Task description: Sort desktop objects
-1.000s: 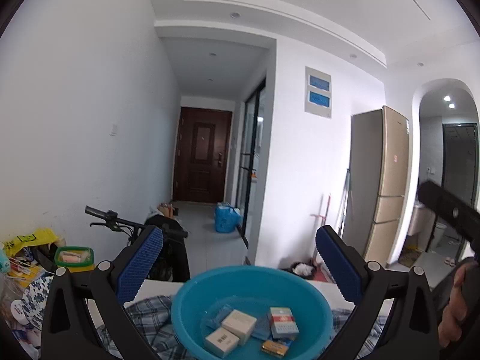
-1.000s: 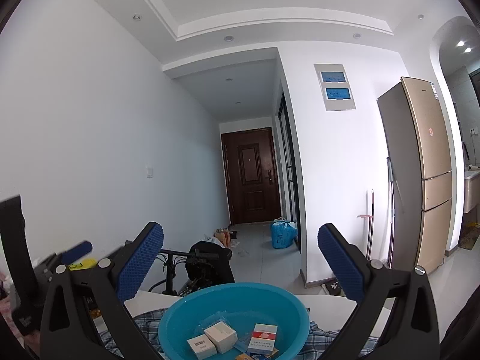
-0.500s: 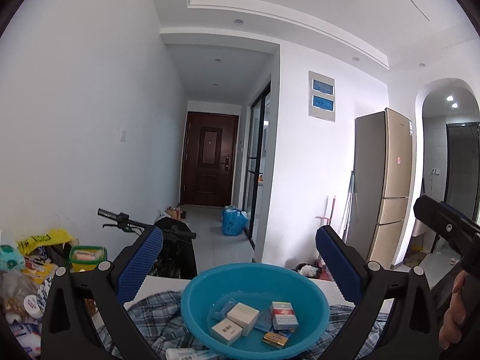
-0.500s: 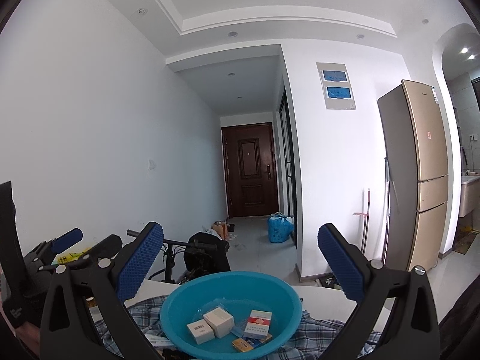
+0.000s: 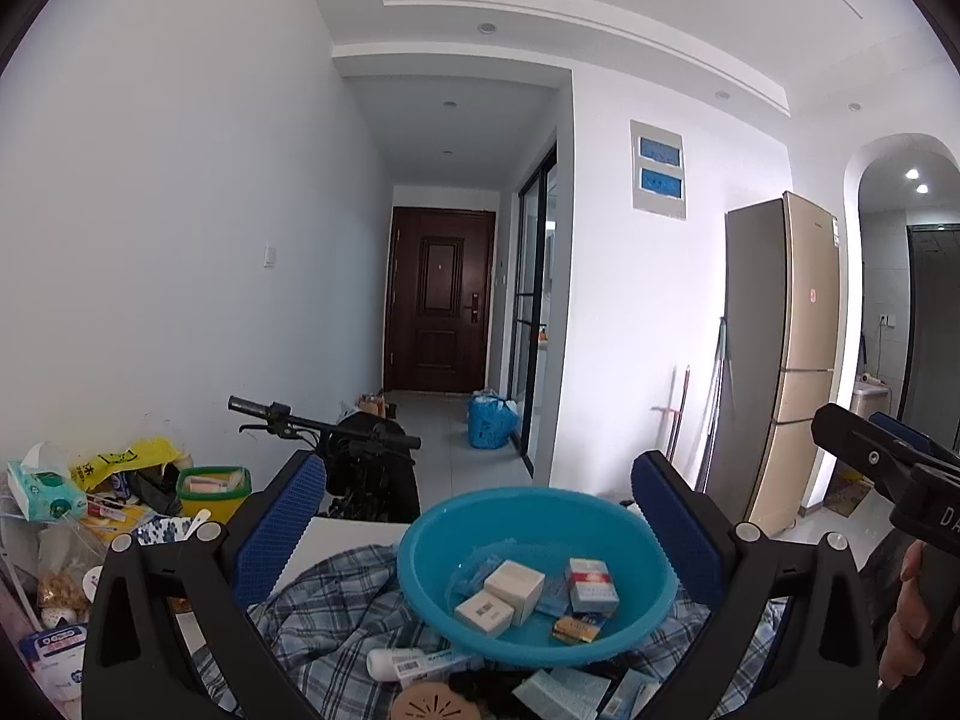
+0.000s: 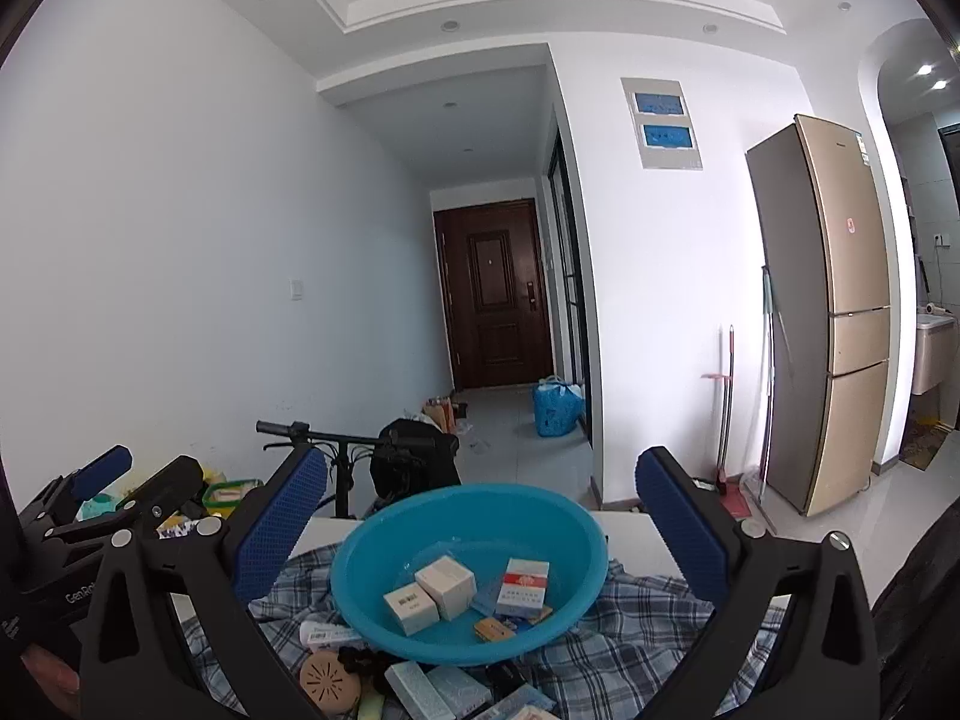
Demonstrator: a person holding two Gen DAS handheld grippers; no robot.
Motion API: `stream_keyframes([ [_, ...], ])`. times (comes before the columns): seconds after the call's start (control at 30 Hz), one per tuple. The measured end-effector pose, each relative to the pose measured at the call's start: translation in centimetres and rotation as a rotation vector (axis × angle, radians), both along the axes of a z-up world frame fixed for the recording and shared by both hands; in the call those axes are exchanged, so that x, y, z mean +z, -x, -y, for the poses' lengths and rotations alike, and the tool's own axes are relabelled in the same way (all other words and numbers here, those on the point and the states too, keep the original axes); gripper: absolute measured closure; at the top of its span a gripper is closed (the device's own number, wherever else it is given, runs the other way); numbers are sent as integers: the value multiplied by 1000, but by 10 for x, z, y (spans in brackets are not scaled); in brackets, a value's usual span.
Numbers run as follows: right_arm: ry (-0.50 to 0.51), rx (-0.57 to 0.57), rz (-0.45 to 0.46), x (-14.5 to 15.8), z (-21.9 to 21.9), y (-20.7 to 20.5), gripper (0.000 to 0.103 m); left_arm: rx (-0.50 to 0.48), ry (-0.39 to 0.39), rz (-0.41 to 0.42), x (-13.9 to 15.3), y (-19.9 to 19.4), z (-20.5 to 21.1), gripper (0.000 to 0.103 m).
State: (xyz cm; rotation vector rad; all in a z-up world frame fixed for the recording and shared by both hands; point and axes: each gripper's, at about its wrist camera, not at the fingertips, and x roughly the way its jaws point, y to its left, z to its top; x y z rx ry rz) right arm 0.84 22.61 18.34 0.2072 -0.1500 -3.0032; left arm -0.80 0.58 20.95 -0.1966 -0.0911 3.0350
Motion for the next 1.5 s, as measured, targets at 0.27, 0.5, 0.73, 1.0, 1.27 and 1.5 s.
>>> stream_keyframes([
  [0.27, -19, -9, 49, -13, 5, -2, 0, 6, 13, 58, -16, -3, 0, 0],
  [0.5, -32, -12, 80, -27, 9, -6, 0, 23, 14, 110, -36, -6, 5, 0],
  [0.73, 22, -23, 35, -47, -1, -25, 0, 40, 38, 81, -60, -25, 4, 0],
  [1.0, 55, -24, 56, -100, -14, -32, 0, 56, 39, 22, -108, -43, 9, 0],
  [1.27, 63, -63, 59, -148, -10, -30, 0, 17, 4, 124, -155, -30, 10, 0],
  [1.5, 25, -115, 67, -176, 2, -27, 0, 59, 44, 122, -183, -20, 8, 0],
])
